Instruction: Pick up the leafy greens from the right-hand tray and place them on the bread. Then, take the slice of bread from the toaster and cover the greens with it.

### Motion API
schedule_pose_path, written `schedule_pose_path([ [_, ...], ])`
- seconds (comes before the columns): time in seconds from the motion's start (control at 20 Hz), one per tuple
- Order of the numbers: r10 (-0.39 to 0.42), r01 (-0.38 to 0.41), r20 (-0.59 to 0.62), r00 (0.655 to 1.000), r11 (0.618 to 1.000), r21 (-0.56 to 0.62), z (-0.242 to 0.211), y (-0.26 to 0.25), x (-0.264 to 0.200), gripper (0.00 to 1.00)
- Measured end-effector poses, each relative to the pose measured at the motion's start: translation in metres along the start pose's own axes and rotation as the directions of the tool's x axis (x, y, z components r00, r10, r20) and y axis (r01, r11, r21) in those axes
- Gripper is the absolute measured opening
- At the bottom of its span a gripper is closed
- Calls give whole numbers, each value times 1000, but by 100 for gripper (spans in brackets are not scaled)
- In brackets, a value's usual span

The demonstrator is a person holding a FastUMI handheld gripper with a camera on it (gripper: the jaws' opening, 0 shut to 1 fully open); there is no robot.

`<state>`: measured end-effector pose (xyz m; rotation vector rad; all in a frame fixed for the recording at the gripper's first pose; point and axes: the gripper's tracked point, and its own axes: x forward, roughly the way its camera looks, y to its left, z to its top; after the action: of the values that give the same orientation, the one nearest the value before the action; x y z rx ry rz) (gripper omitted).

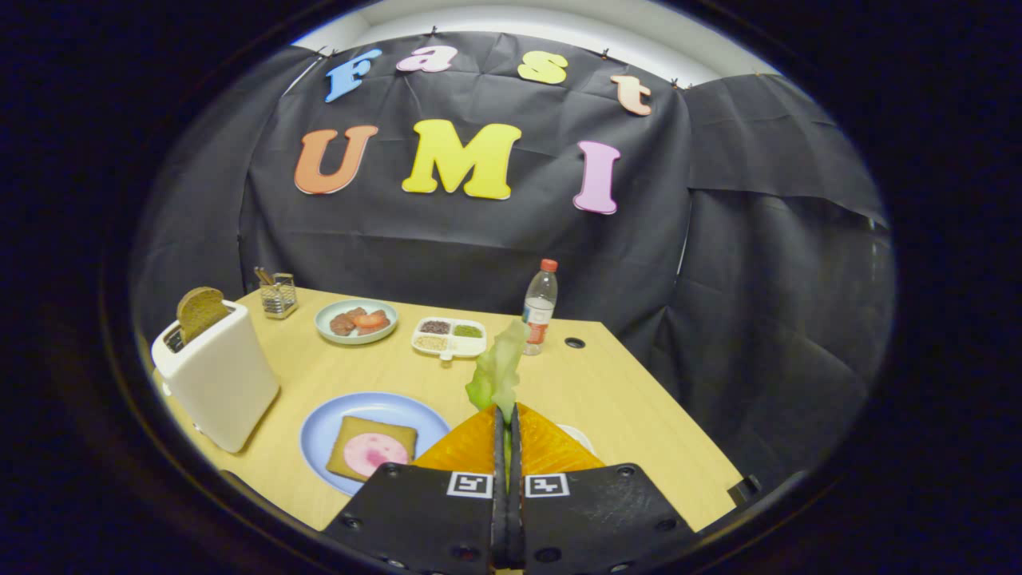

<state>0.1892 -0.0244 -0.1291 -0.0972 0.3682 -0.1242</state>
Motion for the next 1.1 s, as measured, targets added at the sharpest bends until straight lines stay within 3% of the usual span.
schedule_pose_path([
  [0.15, 48, -48, 8, 999, 999, -17, 1, 43, -9, 0],
  [0.35, 171, -171, 5, 985, 985, -7, -7, 105, -15, 0],
  [0.55, 248, -248, -20, 969, 969, -2, -25, 147, -1, 0],
  [0.75, 266, -266, -83, 960, 964, 12, -52, 152, 25, 0],
  [1.1, 226, -220, -163, 960, 974, 59, -80, 118, 64, 0],
])
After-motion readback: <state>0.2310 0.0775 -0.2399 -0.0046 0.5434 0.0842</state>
